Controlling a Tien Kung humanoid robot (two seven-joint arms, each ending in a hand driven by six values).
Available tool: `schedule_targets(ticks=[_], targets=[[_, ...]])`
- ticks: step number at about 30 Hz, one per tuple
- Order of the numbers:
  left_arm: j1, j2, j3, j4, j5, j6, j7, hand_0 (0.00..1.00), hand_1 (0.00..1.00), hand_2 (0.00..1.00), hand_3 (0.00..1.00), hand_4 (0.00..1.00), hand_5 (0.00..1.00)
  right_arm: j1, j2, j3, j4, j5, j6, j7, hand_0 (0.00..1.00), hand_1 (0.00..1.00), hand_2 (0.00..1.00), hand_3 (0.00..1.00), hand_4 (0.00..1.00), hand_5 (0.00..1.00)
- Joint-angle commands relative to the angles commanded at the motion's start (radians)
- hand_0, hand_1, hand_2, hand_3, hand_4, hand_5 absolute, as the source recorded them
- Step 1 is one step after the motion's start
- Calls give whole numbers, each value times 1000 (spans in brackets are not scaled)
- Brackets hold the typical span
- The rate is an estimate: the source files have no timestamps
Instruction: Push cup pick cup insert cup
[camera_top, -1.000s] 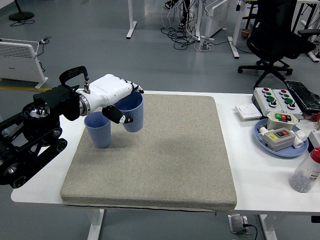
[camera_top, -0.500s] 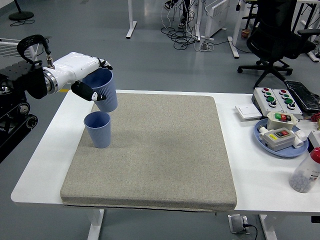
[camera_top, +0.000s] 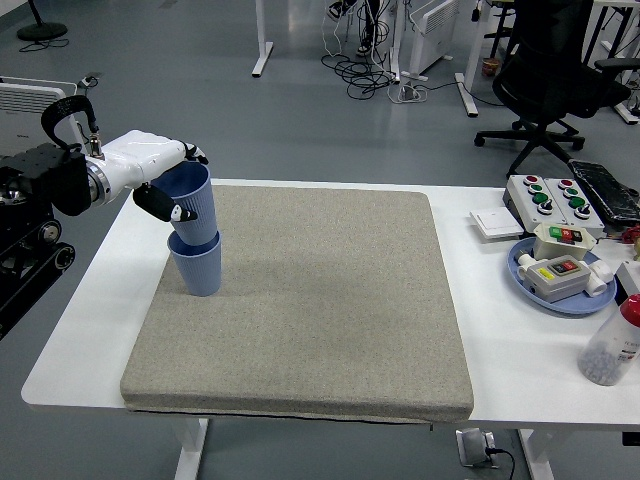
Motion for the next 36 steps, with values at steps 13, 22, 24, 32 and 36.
schedule_targets(ticks=[13,22,24,32,36], targets=[[9,-21,5,61,-14,21,-18,413,560,581,780,639,167,-5,2,13,-1,-18,0,-5,731,671,711,604,177,394],[3,-35,12,105,-9,36,-35,412,588,628,781,642,168,-5,2,12,0,-17,0,-5,731,670,711,603,176,393],[2,-39,15,115,-6,40,-39,412,588,628,781,642,168,-4,2,11,0,-15,0,-4,731,670,711,603,176,393],[-1,-49,29,144,-2,62,-66,725,857,912,970,879,432,-1,1,7,0,-11,1,-3,731,670,711,603,176,391],[-3,-50,35,150,5,42,-66,725,857,912,970,879,432,0,1,6,0,-9,0,-3,731,670,711,603,176,391]])
